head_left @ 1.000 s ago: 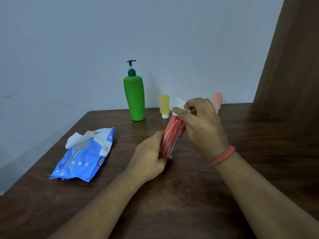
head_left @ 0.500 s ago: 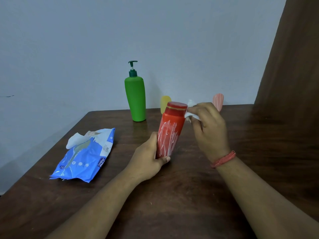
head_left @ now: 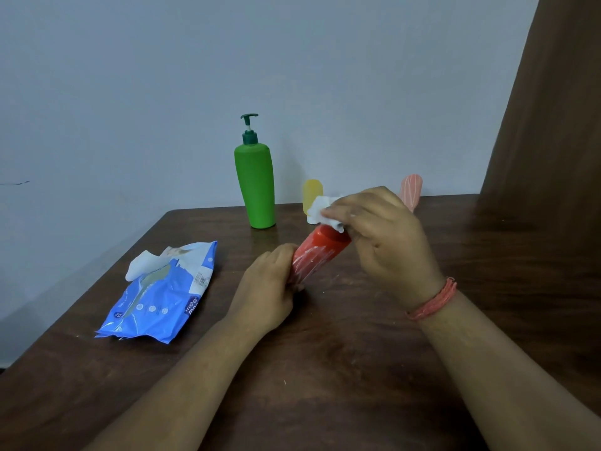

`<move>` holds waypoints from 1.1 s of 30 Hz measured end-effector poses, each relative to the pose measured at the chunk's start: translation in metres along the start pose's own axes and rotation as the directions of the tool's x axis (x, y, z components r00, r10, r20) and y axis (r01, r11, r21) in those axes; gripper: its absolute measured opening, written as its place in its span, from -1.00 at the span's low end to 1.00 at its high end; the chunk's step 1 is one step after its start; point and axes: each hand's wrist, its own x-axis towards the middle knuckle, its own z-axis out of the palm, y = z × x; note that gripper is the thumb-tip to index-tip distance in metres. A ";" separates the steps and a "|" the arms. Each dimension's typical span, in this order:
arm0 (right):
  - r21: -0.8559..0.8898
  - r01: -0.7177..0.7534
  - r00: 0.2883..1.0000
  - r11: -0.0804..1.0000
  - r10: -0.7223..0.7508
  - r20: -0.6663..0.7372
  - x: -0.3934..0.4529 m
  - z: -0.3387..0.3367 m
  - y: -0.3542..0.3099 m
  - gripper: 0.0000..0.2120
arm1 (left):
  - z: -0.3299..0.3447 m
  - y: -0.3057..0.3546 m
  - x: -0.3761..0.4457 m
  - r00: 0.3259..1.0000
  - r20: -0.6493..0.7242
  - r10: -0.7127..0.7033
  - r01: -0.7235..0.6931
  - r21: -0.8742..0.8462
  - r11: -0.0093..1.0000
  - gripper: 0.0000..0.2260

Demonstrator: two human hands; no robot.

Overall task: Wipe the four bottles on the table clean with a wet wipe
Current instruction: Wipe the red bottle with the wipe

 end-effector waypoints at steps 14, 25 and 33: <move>-0.001 -0.163 0.986 0.987 0.163 -0.022 -0.010 -0.002 0.021 -0.71 | 0.000 0.000 0.002 0.998 0.021 -0.056 0.057 -0.007 0.998 -0.48; -0.100 -0.163 0.987 0.982 0.164 0.001 -0.007 -0.002 0.011 -0.68 | 0.000 -0.003 0.001 0.998 0.018 -0.067 0.067 -0.025 0.997 -0.50; -0.118 -0.169 0.985 0.978 0.171 0.006 -0.006 0.001 0.006 -0.63 | 0.001 -0.001 0.002 0.999 0.008 -0.035 0.035 0.010 0.999 -0.52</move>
